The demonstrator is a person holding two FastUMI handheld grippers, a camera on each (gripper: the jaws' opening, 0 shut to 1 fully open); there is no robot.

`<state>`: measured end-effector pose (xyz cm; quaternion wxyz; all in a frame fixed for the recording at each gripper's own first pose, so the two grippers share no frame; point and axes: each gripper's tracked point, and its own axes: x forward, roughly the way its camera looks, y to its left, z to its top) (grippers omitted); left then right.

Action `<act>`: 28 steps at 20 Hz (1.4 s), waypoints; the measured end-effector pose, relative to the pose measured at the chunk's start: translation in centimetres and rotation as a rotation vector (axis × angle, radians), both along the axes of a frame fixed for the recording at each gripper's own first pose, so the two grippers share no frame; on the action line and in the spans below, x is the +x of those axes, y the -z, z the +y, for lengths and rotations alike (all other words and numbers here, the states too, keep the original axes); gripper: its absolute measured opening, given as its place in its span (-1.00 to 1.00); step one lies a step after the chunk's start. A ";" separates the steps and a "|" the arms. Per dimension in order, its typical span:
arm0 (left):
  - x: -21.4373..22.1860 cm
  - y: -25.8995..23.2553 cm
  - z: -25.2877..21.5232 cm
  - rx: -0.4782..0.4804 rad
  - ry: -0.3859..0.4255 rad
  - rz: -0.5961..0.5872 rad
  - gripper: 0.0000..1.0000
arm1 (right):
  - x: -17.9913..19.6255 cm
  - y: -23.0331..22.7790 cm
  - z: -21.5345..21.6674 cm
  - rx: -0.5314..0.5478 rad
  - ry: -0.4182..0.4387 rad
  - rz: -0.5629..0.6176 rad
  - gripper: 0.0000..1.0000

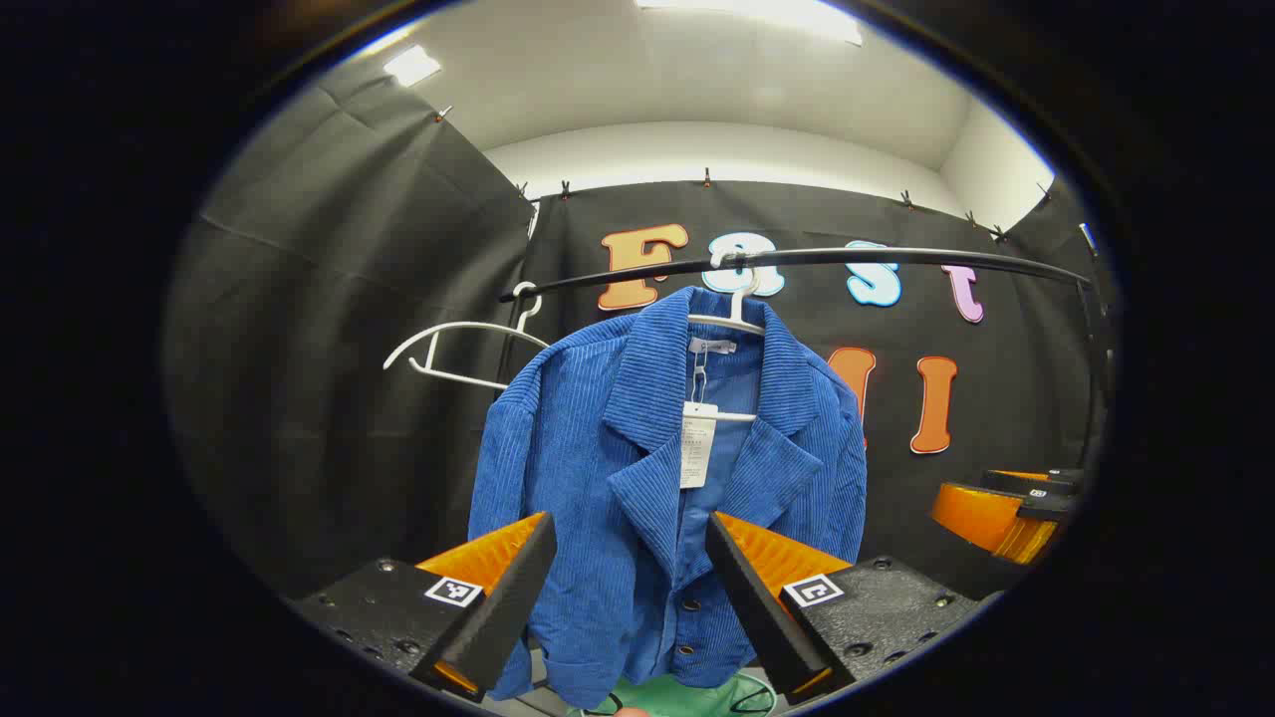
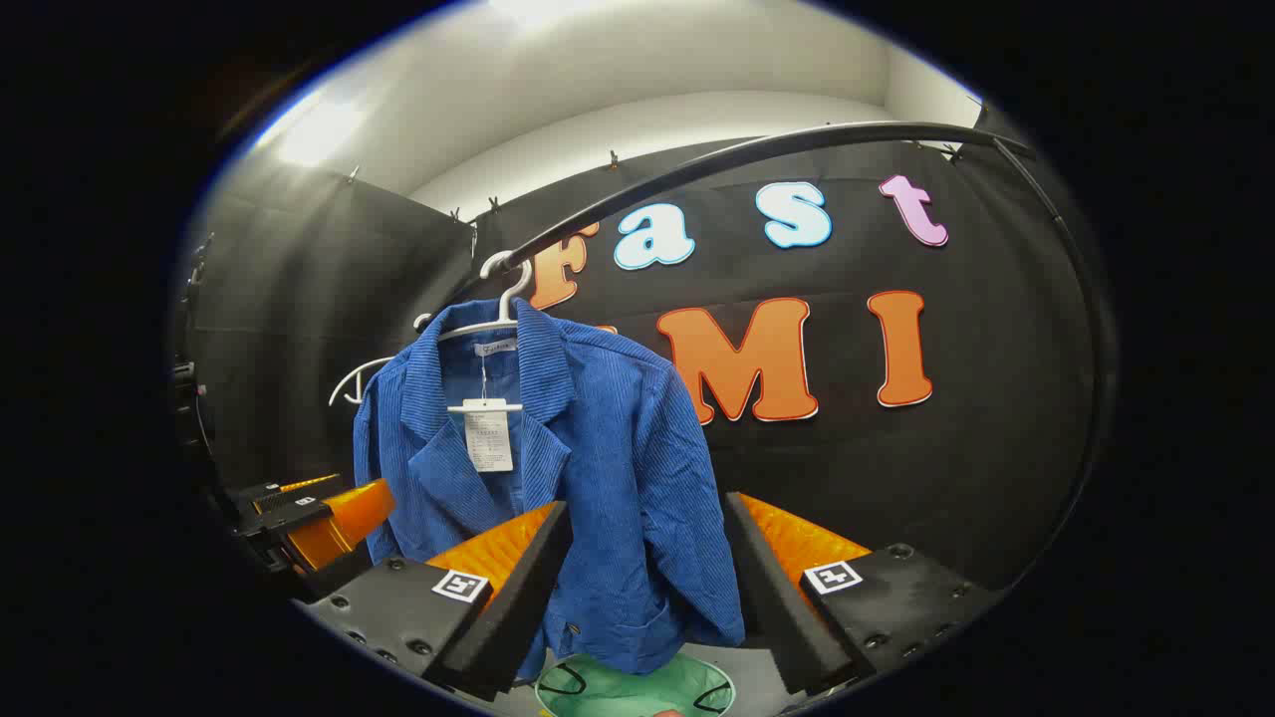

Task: Grasp the clothes on the hanger with both hands and then place them into the laundry hamper below.

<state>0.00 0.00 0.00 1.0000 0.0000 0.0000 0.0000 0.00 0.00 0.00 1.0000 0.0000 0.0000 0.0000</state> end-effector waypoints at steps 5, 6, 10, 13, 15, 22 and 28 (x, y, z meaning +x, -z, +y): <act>0.6 -0.3 -0.5 0.005 0.019 -0.007 0.84 | 0.4 0.3 0.1 0.011 0.004 0.007 0.99; 0.6 -0.3 -0.7 0.002 0.021 -0.008 0.84 | 0.4 0.3 0.1 0.011 0.003 0.010 0.99; 0.9 -0.3 -0.9 -0.002 0.026 -0.006 0.83 | 0.6 0.3 0.1 0.013 0.006 0.007 0.99; 1.0 -0.5 -0.5 0.009 0.021 -0.010 0.83 | 1.0 0.3 0.1 0.013 0.006 0.008 0.99; 1.0 -0.5 -0.2 0.009 0.014 -0.013 0.83 | 1.1 0.5 0.1 0.017 0.005 0.011 0.99; 1.6 0.6 0.2 0.013 0.005 0.032 0.83 | 1.6 0.8 -0.3 0.027 -0.001 0.019 0.99; 1.2 0.3 1.3 0.023 -0.020 0.022 0.84 | 3.6 1.6 1.3 0.044 -0.050 0.046 0.99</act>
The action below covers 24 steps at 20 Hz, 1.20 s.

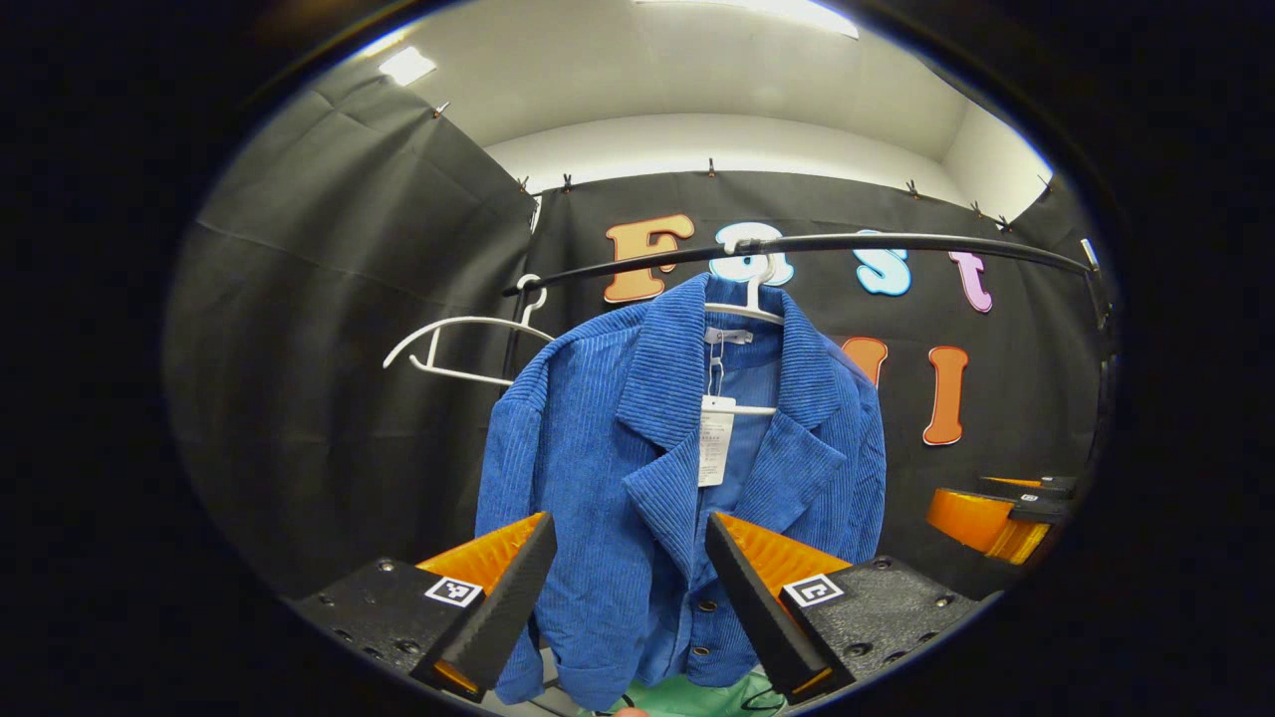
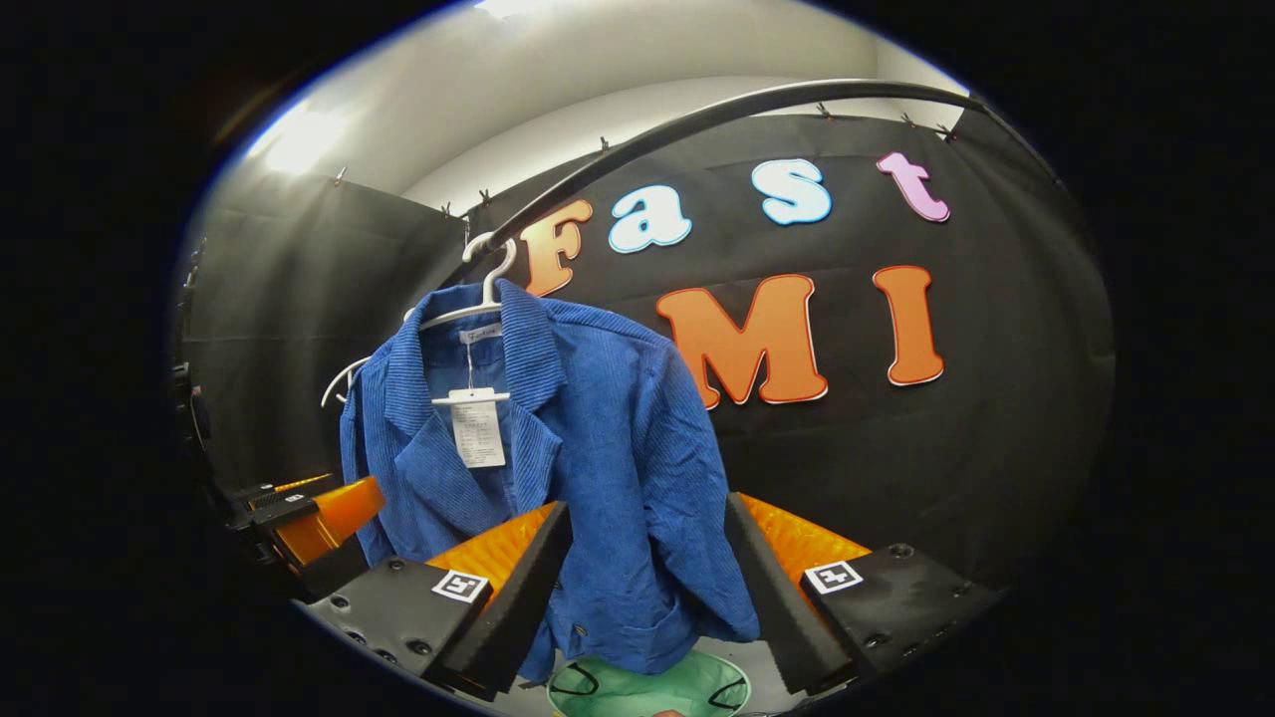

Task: Grasp the clothes on the hanger with both hands and then place them into the laundry hamper below.

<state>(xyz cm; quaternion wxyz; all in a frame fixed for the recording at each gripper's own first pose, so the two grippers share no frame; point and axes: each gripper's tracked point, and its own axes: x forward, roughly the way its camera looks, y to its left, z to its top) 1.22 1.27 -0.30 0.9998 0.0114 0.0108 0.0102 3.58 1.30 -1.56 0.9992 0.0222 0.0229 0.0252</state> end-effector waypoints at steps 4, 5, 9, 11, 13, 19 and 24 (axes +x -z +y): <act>-0.6 0.0 1.6 0.021 -0.019 0.005 0.96 | 3.3 0.2 3.8 -0.016 -0.079 -0.015 0.99; -0.7 0.1 2.1 0.027 -0.025 0.006 0.89 | 4.4 0.4 4.7 -0.025 -0.087 -0.019 0.99; -1.3 0.9 3.2 0.019 -0.040 0.030 0.83 | 8.8 2.5 8.3 0.012 -0.105 0.005 0.87; -1.7 1.2 3.7 0.008 -0.043 0.040 0.90 | 10.7 3.5 9.8 0.042 -0.114 0.030 0.99; -2.1 1.4 4.4 0.003 -0.050 0.046 0.84 | 12.5 4.6 9.8 0.025 -0.063 0.033 1.00; -2.4 2.1 6.0 -0.025 -0.077 0.054 0.89 | 15.5 7.5 6.2 -0.004 0.147 0.059 0.99; -1.7 2.4 4.8 -0.001 -0.033 0.044 0.89 | 15.1 7.5 3.5 -0.004 0.131 0.078 0.15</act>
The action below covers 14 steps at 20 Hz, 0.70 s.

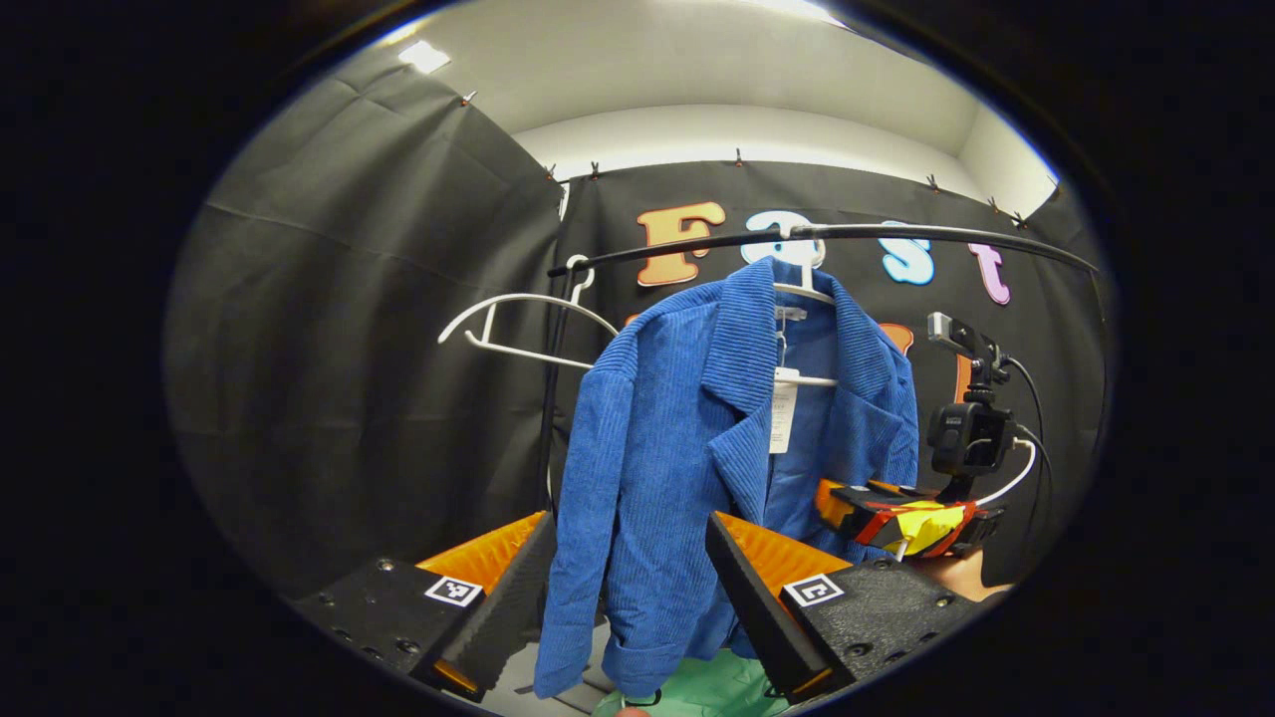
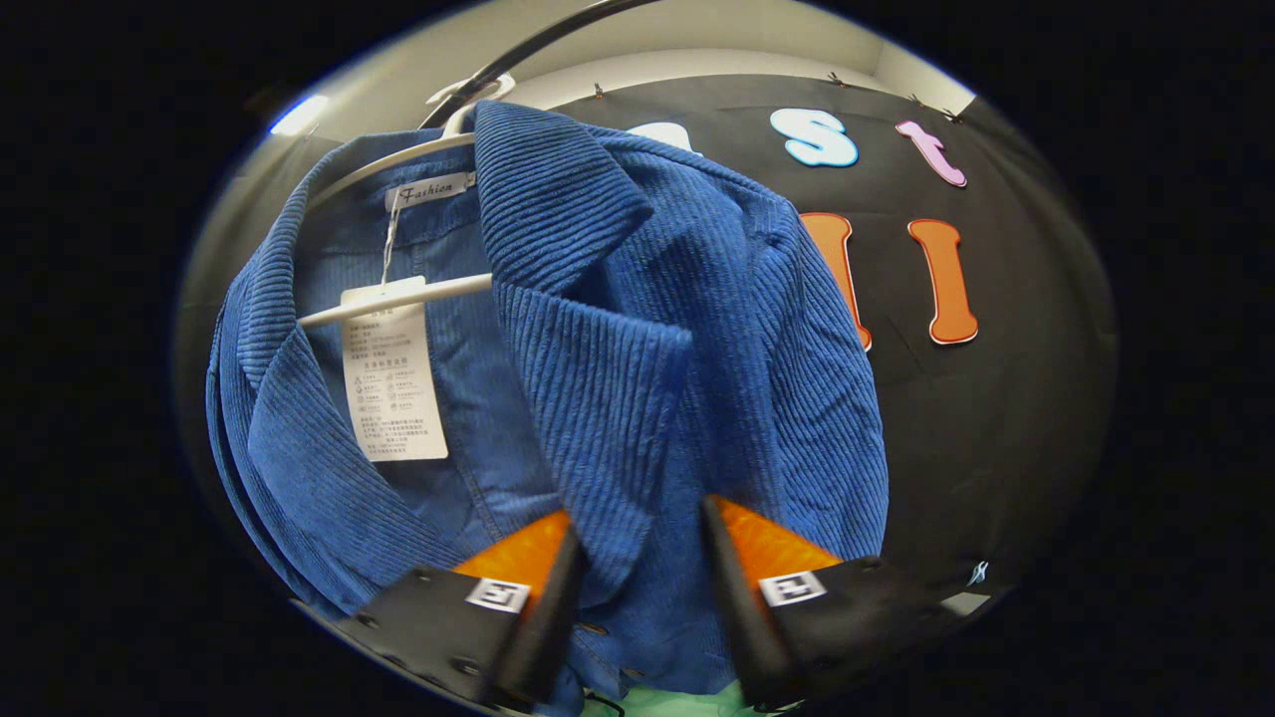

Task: Grasp the clothes on the hanger with both hands and then place them into the laundry hamper below.

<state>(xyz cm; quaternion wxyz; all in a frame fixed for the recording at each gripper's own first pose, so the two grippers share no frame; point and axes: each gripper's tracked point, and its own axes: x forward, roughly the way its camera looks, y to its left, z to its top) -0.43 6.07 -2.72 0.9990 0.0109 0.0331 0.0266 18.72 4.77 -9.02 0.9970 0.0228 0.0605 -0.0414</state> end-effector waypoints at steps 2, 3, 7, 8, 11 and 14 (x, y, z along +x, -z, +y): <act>0.2 0.2 -0.9 -0.012 0.024 0.003 0.83 | -1.3 -0.8 -0.7 0.000 -0.028 -0.005 -0.70; 0.4 0.4 -1.3 -0.020 0.036 0.005 0.83 | -2.1 -1.0 -1.1 -0.009 -0.041 -0.001 -0.60; 1.5 1.0 -4.6 -0.053 0.112 0.008 0.84 | -5.1 -4.6 -3.8 -0.040 -0.030 -0.087 -0.95; 2.0 1.0 -5.5 -0.054 0.132 0.005 0.84 | -5.9 -5.6 -4.0 -0.034 -0.046 -0.111 -0.84; 3.7 1.1 -8.3 -0.080 0.183 -0.014 0.84 | -8.4 -9.0 -4.7 -0.029 -0.109 -0.177 -0.85; 5.6 1.0 -9.7 -0.105 0.162 -0.042 0.83 | -10.7 -12.8 -5.0 -0.040 -0.145 -0.254 -0.84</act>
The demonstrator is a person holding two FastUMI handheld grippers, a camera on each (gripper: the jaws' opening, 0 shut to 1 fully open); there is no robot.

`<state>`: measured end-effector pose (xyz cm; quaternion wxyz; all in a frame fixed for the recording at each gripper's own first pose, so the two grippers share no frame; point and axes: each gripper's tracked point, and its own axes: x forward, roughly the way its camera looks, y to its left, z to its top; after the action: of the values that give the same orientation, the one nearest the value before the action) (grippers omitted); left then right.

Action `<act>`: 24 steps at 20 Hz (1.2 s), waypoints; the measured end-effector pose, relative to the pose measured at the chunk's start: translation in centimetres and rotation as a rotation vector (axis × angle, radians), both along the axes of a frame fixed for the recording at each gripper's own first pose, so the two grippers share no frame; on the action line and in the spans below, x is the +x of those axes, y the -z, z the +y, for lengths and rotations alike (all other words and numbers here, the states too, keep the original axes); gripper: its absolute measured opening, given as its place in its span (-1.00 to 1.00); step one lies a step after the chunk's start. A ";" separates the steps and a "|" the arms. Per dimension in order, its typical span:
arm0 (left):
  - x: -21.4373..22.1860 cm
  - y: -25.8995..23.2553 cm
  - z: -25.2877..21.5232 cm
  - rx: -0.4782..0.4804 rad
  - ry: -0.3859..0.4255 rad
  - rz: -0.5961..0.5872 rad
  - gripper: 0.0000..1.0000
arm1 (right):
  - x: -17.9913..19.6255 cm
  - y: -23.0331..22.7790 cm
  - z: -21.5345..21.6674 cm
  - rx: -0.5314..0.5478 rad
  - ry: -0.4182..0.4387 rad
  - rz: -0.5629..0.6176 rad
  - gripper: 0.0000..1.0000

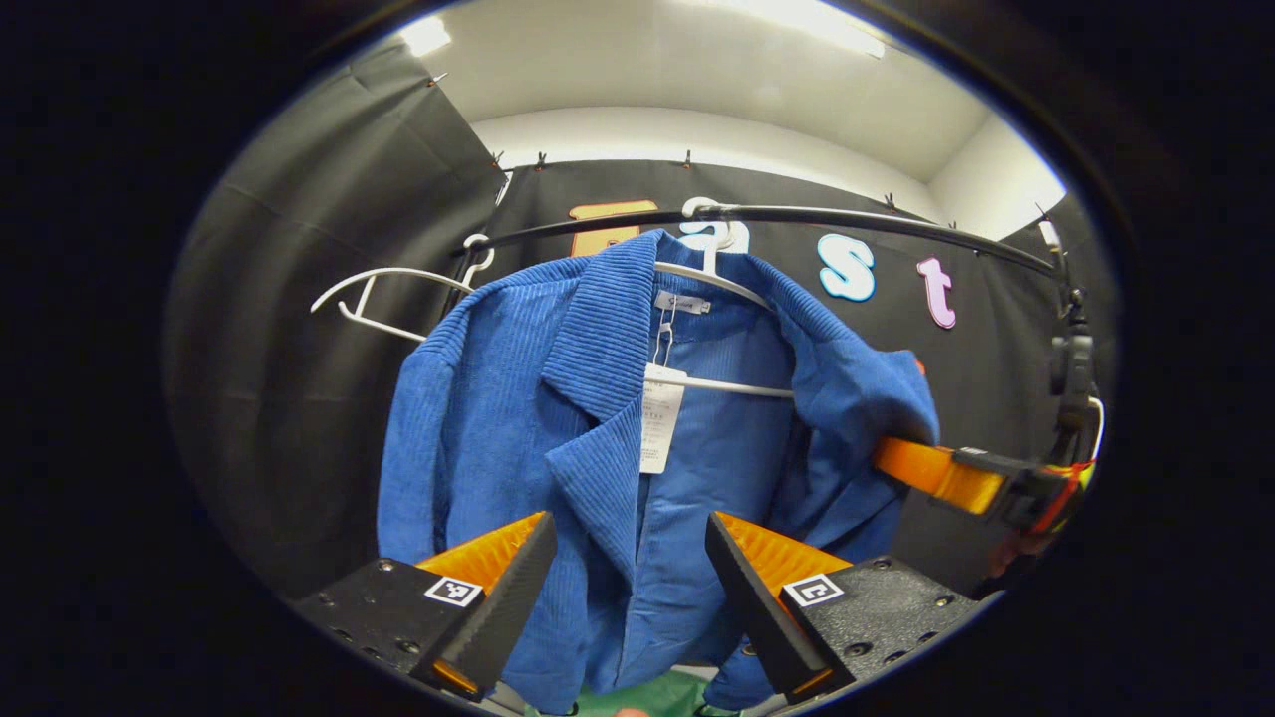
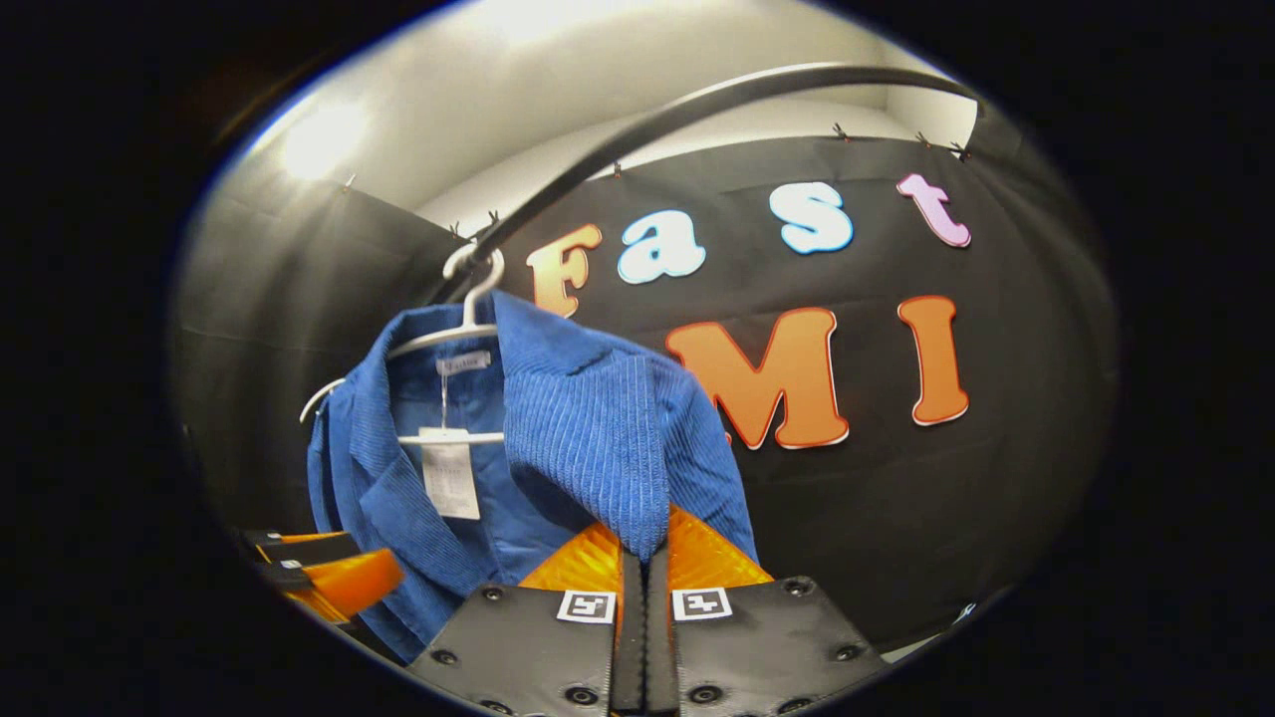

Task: Grasp the clothes on the hanger with both hands and then place them into the laundry hamper below.

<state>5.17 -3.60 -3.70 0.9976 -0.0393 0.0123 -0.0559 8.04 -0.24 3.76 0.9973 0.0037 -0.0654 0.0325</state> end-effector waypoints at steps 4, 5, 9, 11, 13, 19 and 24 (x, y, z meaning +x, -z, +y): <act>2.7 -1.2 0.3 0.032 -0.119 -0.093 0.83 | -1.7 -1.9 0.1 0.005 -0.032 -0.049 -0.85; 3.2 -1.2 0.0 0.043 -0.149 -0.109 0.82 | -1.8 -1.9 0.2 -0.002 -0.036 -0.047 -0.85; 4.8 -0.5 0.1 0.106 -0.252 -0.154 0.83 | -2.3 -1.7 0.7 -0.012 -0.058 -0.041 -0.85; 5.5 0.0 0.9 0.161 -0.308 -0.164 0.83 | -2.5 -1.6 1.0 -0.008 -0.073 -0.035 -0.85; 6.2 1.5 1.5 0.222 -0.343 -0.156 0.83 | -2.5 -1.6 0.9 -0.010 -0.072 -0.033 -0.85; 7.1 8.2 5.0 0.320 -0.388 -0.023 0.97 | -2.6 -1.6 1.0 -0.024 -0.067 -0.035 -0.84; 7.2 8.3 6.6 0.379 -0.339 -0.018 0.76 | -2.3 -1.4 1.1 -0.028 -0.061 -0.032 -0.85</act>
<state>12.37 2.99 -12.02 0.9824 0.1472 0.0069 0.1149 5.71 0.82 5.13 0.9947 -0.0090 -0.0805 0.0638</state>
